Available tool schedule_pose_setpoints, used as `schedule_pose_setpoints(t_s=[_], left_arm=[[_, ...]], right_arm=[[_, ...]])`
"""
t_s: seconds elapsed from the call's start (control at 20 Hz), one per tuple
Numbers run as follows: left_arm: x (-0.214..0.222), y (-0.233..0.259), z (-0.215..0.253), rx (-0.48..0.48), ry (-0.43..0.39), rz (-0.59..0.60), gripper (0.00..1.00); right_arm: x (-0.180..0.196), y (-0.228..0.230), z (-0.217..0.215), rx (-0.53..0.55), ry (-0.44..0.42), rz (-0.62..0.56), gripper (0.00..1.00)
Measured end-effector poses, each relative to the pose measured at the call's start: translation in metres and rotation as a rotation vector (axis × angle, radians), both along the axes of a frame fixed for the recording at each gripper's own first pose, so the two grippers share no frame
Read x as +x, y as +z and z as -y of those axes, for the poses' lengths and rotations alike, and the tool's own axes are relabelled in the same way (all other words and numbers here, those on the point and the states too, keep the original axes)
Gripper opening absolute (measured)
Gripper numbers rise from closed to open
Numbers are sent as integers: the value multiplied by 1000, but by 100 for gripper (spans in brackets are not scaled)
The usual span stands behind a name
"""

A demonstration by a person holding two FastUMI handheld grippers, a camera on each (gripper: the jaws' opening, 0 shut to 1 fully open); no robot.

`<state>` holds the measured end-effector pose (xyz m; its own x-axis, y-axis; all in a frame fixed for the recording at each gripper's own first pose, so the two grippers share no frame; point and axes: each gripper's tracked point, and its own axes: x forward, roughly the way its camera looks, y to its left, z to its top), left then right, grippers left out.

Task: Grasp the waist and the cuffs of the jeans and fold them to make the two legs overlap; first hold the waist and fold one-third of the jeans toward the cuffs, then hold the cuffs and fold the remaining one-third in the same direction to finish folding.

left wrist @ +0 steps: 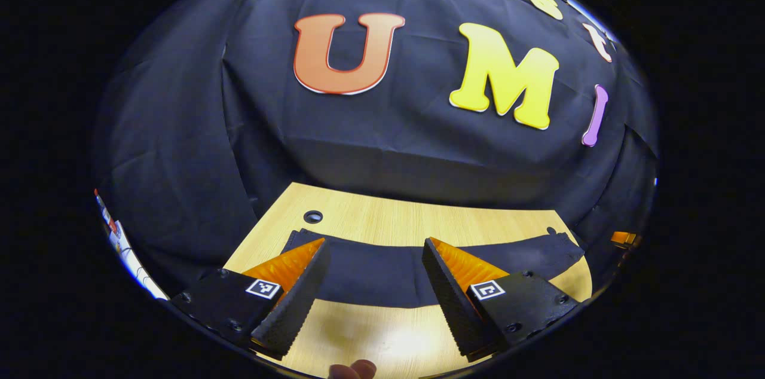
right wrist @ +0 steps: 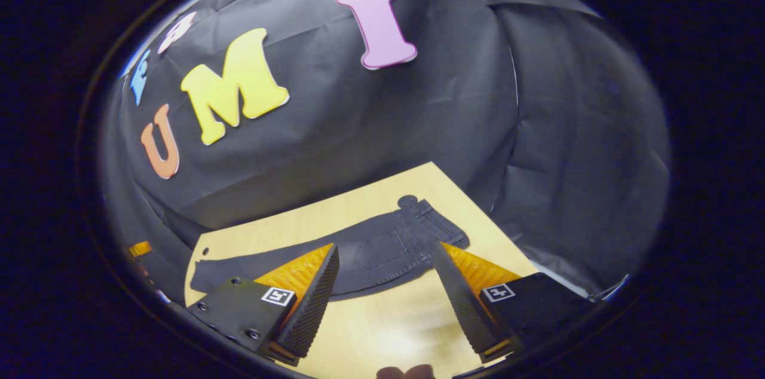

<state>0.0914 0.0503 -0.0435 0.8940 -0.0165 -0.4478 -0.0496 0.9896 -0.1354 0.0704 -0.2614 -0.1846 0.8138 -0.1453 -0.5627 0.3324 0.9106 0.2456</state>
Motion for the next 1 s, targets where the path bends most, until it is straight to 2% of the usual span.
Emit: schedule_pose_setpoints(t_s=[0.1, 0.25, 0.4, 0.55, 0.6, 0.7, 0.75, 0.95, 1.0], left_arm=[[-12, 9, 21, -14, -25, 61, 99], [-11, 18, 38, -11, -40, 117, 99], [-6, 24, 50, -7, -33, 122, 99], [-7, 29, 61, -13, -20, 117, 99], [-6, 32, 66, -14, -16, 116, 99], [-4, 36, 74, -2, -14, 107, 99], [0, 37, 78, 2, -10, 101, 99], [7, 37, 95, -8, 27, 67, 99], [7, 36, 100, -12, 29, 61, 99]], right_arm=[[-16, 4, -3, -37, -3, 16, 97], [-27, -11, -3, 1, -34, 3, 98], [-26, -31, 6, 14, -55, -12, 98], [-9, -57, 26, 39, -91, -27, 100], [0, -68, 34, 49, -111, -26, 97], [19, -96, 60, 39, -167, -32, 100], [32, -110, 68, 61, -187, -36, 98], [74, -166, 97, 185, -283, -52, 98], [76, -176, 103, 197, -310, -71, 92]])
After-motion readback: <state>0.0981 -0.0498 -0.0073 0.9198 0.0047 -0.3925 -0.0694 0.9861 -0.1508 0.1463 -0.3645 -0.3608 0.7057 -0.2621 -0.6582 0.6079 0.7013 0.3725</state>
